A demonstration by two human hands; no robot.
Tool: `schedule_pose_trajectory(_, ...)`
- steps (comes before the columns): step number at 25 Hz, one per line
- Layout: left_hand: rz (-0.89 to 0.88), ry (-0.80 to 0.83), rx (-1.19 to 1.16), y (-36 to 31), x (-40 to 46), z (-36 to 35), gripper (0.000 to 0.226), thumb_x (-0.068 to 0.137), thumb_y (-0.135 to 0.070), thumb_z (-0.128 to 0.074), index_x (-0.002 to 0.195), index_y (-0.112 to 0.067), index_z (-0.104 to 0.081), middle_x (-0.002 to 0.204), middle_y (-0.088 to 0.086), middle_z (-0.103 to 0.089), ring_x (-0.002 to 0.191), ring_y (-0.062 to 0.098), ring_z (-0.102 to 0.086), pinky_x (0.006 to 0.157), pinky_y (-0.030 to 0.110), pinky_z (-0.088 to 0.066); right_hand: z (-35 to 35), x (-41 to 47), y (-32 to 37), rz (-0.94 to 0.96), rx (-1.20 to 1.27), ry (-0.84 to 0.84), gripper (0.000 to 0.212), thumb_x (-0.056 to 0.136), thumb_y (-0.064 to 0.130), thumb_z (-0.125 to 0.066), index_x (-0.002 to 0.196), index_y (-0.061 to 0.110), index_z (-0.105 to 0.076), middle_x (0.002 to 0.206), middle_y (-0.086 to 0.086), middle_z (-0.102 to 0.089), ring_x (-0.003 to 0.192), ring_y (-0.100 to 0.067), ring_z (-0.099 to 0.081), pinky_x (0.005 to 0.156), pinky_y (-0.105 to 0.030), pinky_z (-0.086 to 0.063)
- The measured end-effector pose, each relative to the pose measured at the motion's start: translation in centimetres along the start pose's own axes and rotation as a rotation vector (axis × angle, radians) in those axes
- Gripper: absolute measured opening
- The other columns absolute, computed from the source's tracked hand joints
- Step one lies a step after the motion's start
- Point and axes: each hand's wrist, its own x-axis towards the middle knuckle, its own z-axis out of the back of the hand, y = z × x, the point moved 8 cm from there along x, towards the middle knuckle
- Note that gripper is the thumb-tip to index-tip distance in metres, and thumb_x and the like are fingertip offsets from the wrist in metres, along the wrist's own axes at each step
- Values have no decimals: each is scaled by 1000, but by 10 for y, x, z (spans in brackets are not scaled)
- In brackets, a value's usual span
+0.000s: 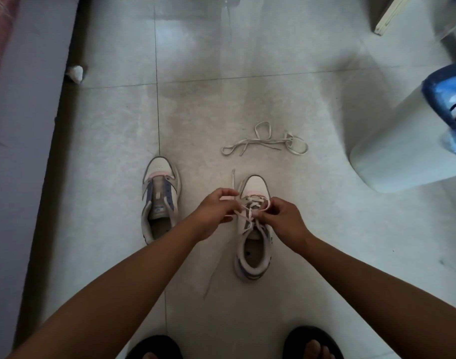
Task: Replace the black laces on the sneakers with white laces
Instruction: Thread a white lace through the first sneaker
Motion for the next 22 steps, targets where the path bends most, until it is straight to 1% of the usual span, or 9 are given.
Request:
schedule_pose_trajectory(4,39,-39,-562,-23,5,27,15,94,-20,-48,82,-18,-56,41,-7,-47,61,10,-53,66,27,-38,11,-7,-21,-194,259,13,18,75,11,-77,73,12,-59,68,0,-69,67,-13,-67,65,-24,-55)
schedule_pose_trajectory(8,-96,-265,-751,-56,1,97,19,93,-29,-46,84,-21,-60,50,-9,-58,77,10,-60,69,28,-35,18,-18,-41,-320,239,37,13,80,18,-73,79,15,-60,79,-4,-70,73,-15,-65,67,-26,-52)
schedule_pose_trajectory(9,-107,-329,-647,-59,-1,110,17,93,-30,-47,89,-20,-61,59,-6,-63,78,13,-60,68,28,-37,19,-20,-42,-326,243,41,12,80,19,-72,79,15,-61,80,-4,-70,73,-14,-65,65,-24,-51)
schedule_pose_trajectory(10,-96,-403,-355,-60,-3,117,18,93,-30,-49,98,-19,-62,72,-1,-67,80,17,-61,68,28,-40,19,-21,-42,-325,250,42,11,81,21,-72,80,16,-62,80,-4,-70,72,-13,-64,64,-23,-50)
schedule_pose_trajectory(12,-73,-519,555,-61,-3,109,28,94,-31,-49,116,-16,-60,104,14,-63,95,31,-60,81,34,-48,18,-22,-39,-305,258,44,10,81,22,-72,80,17,-63,81,-4,-71,73,-12,-64,65,-24,-50)
schedule_pose_trajectory(14,-128,-446,987,-52,-5,61,36,96,-36,-43,110,-9,-63,112,22,-57,102,38,-57,85,36,-46,15,-22,-34,-272,252,65,10,80,23,-72,81,16,-65,82,-3,-72,74,-12,-65,69,-26,-51)
schedule_pose_trajectory(17,122,-77,717,3,-7,-7,54,97,-48,-37,81,-3,-64,76,14,-63,60,26,-61,53,24,-43,10,-23,-27,-230,228,74,11,79,23,-73,83,15,-66,81,-2,-73,75,-11,-67,69,-25,-52)
schedule_pose_trajectory(19,246,-56,412,23,-7,-20,43,92,-45,-48,70,-9,-57,60,6,-53,43,16,-43,42,16,-30,11,-23,-23,-205,191,75,10,79,23,-73,84,16,-67,80,1,-73,74,-9,-68,66,-22,-51)
schedule_pose_trajectory(22,307,-89,112,36,-5,-24,26,88,-26,-60,65,-15,-55,55,0,-45,42,10,-34,39,14,-27,11,-24,-23,-210,203,81,11,80,25,-72,85,16,-67,82,0,-73,76,-9,-67,67,-22,-51)
